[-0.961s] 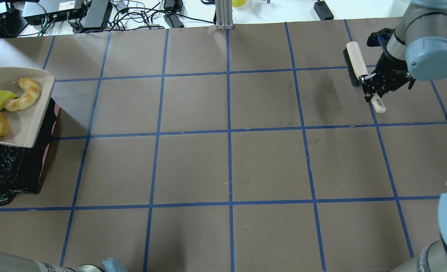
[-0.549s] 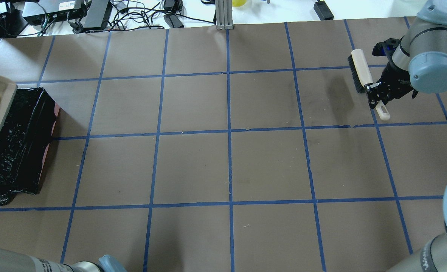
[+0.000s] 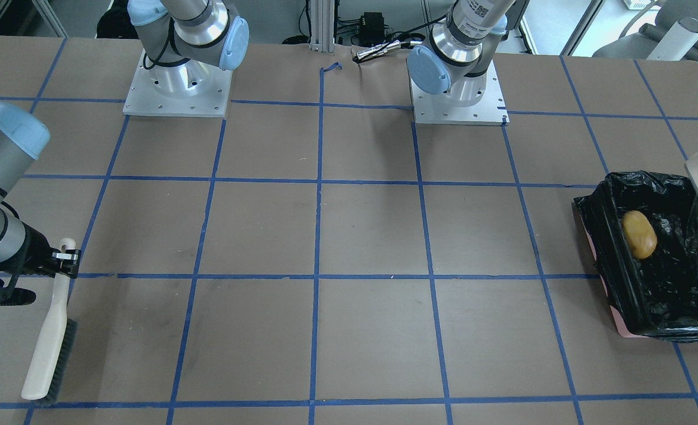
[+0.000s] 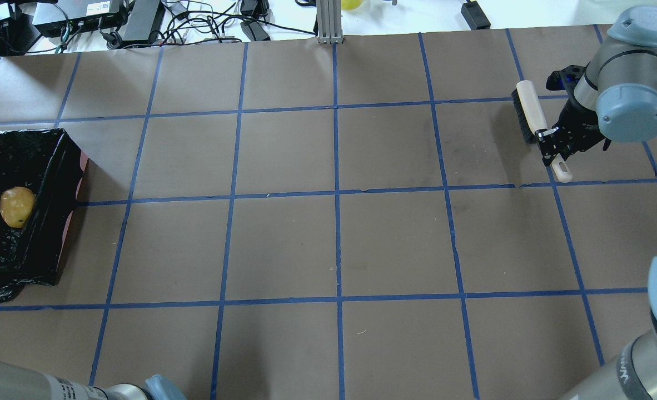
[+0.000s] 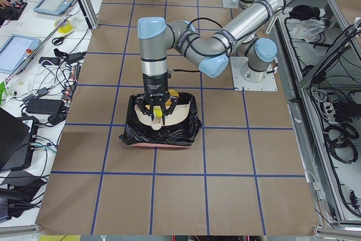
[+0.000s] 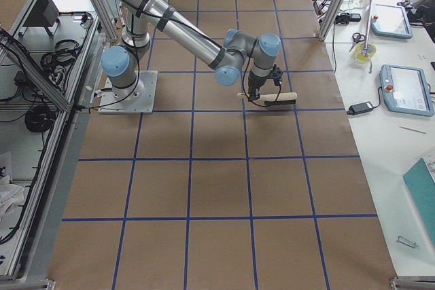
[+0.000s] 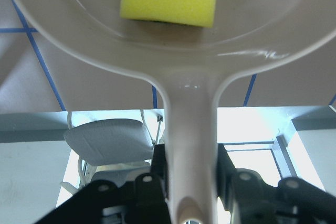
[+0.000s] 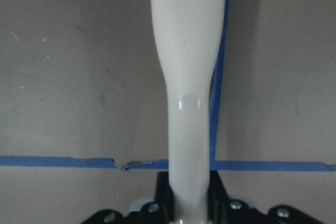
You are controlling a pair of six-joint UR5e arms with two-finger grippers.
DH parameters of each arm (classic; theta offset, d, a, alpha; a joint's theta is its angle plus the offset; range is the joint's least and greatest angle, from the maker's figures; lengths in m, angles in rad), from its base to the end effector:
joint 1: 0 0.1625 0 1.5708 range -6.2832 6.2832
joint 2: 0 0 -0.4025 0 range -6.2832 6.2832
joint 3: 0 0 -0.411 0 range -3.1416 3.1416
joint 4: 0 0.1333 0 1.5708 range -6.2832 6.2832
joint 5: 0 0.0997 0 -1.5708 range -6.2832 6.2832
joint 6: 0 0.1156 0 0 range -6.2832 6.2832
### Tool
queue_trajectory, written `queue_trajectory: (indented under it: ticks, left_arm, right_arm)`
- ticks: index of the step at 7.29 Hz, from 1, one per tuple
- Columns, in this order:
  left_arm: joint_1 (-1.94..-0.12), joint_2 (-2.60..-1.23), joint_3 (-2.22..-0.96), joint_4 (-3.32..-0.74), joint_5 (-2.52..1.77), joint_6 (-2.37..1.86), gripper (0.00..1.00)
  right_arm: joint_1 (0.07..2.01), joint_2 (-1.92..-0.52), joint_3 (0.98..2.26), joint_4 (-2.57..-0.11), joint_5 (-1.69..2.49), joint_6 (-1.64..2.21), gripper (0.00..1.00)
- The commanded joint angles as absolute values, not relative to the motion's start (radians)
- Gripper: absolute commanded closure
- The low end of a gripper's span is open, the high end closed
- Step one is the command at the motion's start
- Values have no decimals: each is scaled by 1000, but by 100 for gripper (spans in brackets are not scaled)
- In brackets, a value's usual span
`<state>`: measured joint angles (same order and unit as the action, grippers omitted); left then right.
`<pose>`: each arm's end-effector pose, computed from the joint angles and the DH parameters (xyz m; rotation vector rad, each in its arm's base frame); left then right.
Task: Sweep and dump trash into bin
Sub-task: 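Tilt the dustpan with the left gripper to dump items into the bag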
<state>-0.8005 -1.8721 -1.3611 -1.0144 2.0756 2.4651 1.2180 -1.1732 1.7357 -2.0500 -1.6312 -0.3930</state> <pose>0.4063 -0.5299 0.4635 1.8566 1.8528 0.7035 -0.0865 -0.6004 0.1911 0.0665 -3.1111 -0.1550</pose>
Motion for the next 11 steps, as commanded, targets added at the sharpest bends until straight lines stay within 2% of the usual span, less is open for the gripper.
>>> queue_trajectory:
  ticks: [1, 5, 6, 8, 9, 11]
  left_arm:
    - [-816, -1897, -1361, -936, 2163, 2537, 100]
    - [-873, -1894, -1354, -931, 2278, 2560, 100]
    - [-880, -1893, -1351, -933, 2266, 2569, 100]
    - [-905, -1873, -1348, -948, 2136, 2566, 100]
    - [-923, -1868, -1354, -971, 2082, 2566, 100]
    - [-998, -1882, -1364, -1087, 1929, 2547, 100]
  right_arm:
    - [1216, -1166, 1738, -2049, -1634, -390, 100]
    - [1216, -1158, 1738, -2049, -1635, -385, 100]
    - [1216, -1158, 1738, -2051, -1635, -384, 95]
    - [1216, -1158, 1736, -2057, -1635, -388, 12]
    - [1216, -1158, 1733, -2057, -1635, -387, 0]
    - [1216, -1170, 1711, -2042, -1664, -384, 0]
